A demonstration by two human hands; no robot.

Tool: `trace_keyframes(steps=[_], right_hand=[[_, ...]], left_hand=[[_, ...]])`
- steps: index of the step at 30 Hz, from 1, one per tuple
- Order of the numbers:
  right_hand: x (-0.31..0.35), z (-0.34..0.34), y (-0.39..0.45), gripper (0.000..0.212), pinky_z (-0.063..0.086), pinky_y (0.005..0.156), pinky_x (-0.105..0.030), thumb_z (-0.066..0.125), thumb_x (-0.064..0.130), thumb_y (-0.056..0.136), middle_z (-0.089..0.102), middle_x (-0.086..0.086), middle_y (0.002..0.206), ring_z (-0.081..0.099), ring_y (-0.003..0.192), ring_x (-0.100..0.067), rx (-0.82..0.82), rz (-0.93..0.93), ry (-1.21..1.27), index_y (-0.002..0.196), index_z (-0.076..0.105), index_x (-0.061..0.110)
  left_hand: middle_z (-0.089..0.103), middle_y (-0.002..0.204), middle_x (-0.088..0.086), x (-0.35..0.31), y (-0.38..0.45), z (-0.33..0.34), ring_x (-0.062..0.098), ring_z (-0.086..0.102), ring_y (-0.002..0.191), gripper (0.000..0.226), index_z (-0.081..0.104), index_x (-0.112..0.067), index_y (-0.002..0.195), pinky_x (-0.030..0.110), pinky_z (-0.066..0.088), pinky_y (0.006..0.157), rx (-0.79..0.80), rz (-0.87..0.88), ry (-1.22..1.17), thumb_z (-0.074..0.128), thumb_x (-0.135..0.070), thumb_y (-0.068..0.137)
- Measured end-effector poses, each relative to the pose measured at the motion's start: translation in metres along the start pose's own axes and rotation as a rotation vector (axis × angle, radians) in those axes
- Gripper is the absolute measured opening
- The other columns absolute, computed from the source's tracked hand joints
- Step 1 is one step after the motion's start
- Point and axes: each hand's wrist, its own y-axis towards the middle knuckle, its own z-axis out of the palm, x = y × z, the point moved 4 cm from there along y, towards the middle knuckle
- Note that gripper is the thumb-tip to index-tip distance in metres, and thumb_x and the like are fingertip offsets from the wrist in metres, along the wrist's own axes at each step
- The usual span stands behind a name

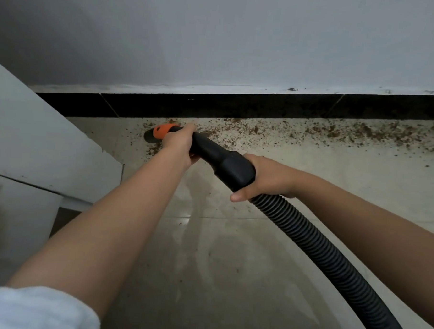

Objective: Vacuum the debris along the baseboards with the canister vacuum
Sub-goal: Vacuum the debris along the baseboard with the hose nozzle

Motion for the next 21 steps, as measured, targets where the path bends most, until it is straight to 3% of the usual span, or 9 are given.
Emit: trace_keyframes(steps=[4,9,13,17,21], right_hand=[[-0.006,0.009,-0.003,0.047,0.051,0.076,-0.027,0.078,0.03,0.073,0.059,0.002,0.097,0.06,0.085,-0.013,-0.039,0.014,0.015,0.11,0.051,0.018],[0.005,0.014,-0.009,0.045,0.045,0.061,-0.019,0.076,0.027,0.072,0.052,0.005,0.09,0.051,0.075,-0.006,-0.105,-0.033,-0.207,0.103,0.044,0.019],[0.001,0.031,-0.018,0.047,0.041,0.054,-0.018,0.077,0.028,0.069,0.049,0.007,0.086,0.049,0.071,-0.005,-0.12,-0.056,-0.248,0.098,0.041,0.019],[-0.017,0.049,-0.032,0.049,0.04,0.051,-0.018,0.078,0.029,0.068,0.048,0.01,0.081,0.049,0.067,-0.002,-0.117,-0.032,-0.271,0.096,0.039,0.019],[-0.031,0.072,-0.036,0.051,0.039,0.05,-0.018,0.078,0.031,0.066,0.049,0.008,0.082,0.051,0.068,-0.006,-0.106,-0.023,-0.286,0.096,0.038,0.02]], left_hand=[[0.054,0.115,0.013,0.008,-0.004,-0.006,0.025,0.055,0.091,0.029,0.043,-0.01,0.109,0.036,0.048,0.068,-0.03,-0.022,0.099,0.061,-0.02,0.088],[0.053,0.102,0.011,0.006,-0.009,-0.011,0.023,0.056,0.083,0.034,0.044,-0.009,0.11,0.034,0.048,0.065,-0.049,0.022,0.17,0.066,-0.014,0.084],[0.054,0.117,0.012,0.018,-0.013,-0.016,0.026,0.054,0.094,0.049,0.043,-0.006,0.127,0.036,0.05,0.071,-0.115,0.065,0.266,0.066,-0.017,0.085],[0.053,0.12,0.015,0.044,-0.02,-0.025,0.028,0.053,0.091,0.039,0.045,-0.004,0.12,0.042,0.053,0.085,-0.167,0.07,0.394,0.059,-0.02,0.088],[0.052,0.124,0.016,0.064,-0.023,-0.034,0.027,0.055,0.089,0.047,0.042,-0.002,0.128,0.036,0.051,0.075,-0.223,0.073,0.552,0.056,-0.025,0.089]])
